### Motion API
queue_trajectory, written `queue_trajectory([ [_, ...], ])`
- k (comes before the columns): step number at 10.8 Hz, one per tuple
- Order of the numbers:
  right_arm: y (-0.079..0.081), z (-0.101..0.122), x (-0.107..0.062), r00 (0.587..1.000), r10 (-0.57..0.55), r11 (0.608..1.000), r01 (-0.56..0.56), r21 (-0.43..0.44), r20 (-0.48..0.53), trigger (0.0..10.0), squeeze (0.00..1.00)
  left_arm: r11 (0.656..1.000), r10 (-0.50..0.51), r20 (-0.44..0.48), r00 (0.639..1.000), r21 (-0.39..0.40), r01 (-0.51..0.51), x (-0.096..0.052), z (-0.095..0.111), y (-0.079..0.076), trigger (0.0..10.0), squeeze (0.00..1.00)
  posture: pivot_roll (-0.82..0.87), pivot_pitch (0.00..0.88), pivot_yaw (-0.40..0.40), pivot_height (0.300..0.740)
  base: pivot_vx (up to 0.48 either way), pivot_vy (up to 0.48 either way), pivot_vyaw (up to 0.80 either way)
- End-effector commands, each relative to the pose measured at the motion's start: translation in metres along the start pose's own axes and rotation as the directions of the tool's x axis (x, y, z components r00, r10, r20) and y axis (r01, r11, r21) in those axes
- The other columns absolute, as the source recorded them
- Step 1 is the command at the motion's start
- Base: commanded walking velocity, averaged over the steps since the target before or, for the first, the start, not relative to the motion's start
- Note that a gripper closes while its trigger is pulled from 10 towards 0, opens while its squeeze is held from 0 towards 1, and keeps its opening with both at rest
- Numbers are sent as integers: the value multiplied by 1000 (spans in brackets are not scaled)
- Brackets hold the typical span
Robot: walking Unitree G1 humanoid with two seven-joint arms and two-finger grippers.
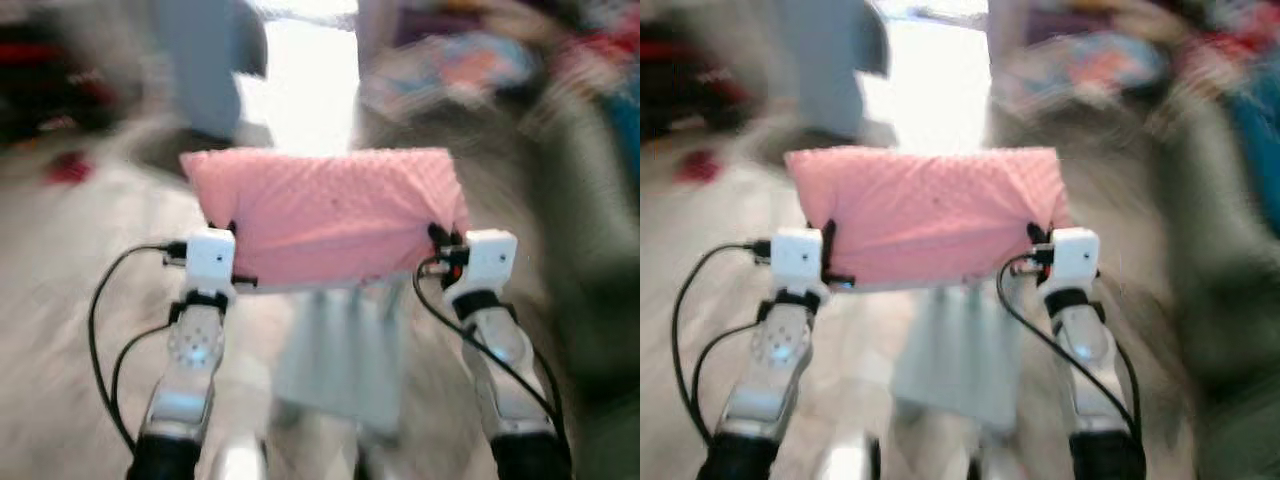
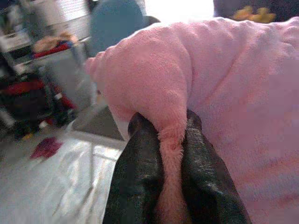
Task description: Move the pillow to the sofa
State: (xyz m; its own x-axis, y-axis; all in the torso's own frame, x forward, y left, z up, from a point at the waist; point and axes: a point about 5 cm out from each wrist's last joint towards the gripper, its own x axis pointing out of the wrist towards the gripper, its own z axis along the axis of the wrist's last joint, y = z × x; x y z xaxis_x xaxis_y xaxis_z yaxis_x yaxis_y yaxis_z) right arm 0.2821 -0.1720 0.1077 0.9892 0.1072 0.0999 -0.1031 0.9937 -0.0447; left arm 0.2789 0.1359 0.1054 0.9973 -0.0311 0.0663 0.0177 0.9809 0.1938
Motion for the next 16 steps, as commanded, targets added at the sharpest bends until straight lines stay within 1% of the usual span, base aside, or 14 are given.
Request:
queue_trajectory([
  [1, 0, 0, -1, 1000, -6, 1000, 6, 5, 0, 10000, 0, 1000, -20, -16, 1000, -2, 20, -2, -4, -2, 10000, 0, -16, 16, -19, 740, 0, 0, 0],
  [3, -3, 1, -1, 1000, -10, 1000, 10, -2, 0, 10000, 0, 999, -39, -19, 999, -28, 38, 0, -4, -4, 10000, 0, -24, 13, -23, 740, 0, 0, 0],
  [4, -4, 2, 1, 1000, -12, 1000, 12, -5, -2, 10000, 0, 998, -54, -9, 999, -25, 54, 2, -2, -6, 10000, 0, -25, 9, -19, 740, 0, 0, 0],
  [6, -1, 4, 7, 1000, 5, 1000, -4, -12, 2, 10000, 0, 996, -68, 4, 998, -50, 68, 7, 2, -7, 10000, 0, -32, 14, -11, 740, 0, 0, 0],
  [8, -1, 3, 7, 1000, 2, 1000, -2, -13, -4, 10000, 0, 995, -84, -1, 996, -54, 84, 9, 1, -7, 10000, 0, -36, 14, -9, 740, 0, 0, 0],
  [9, 3, 3, 10, 1000, 17, 1000, -17, -11, -9, 10000, 0, 993, -87, -8, 996, -79, 86, 15, 2, -8, 10000, 0, -38, 15, -12, 740, 0, 0, -688],
  [10, 5, 4, 11, 1000, 22, 1000, -22, -8, -7, 10000, 0, 993, -85, -6, 996, -85, 84, 19, 4, -7, 10000, 0, -39, 17, -10, 740, -240, 0, -800],
  [12, 3, 2, 9, 1000, 12, 1000, -12, -2, -12, 10000, 0, 992, -83, -46, 996, -101, 78, 13, -4, -6, 10000, 0, -44, 23, -7, 740, -249, 0, -738],
  [13, 3, 1, 8, 1000, 2, 1000, -2, 20, -21, 10000, 0, 991, -86, -52, 995, -107, 80, 11, -6, -7, 10000, 0, -42, 24, -10, 740, -311, 0, -506],
  [16, 4, 2, 10, 1000, 7, 1000, -7, 12, -18, 10000, 0, 990, -92, -52, 994, -116, 85, 13, -5, -10, 10000, 0, -44, 30, -12, 740, -329, 0, -463],
])
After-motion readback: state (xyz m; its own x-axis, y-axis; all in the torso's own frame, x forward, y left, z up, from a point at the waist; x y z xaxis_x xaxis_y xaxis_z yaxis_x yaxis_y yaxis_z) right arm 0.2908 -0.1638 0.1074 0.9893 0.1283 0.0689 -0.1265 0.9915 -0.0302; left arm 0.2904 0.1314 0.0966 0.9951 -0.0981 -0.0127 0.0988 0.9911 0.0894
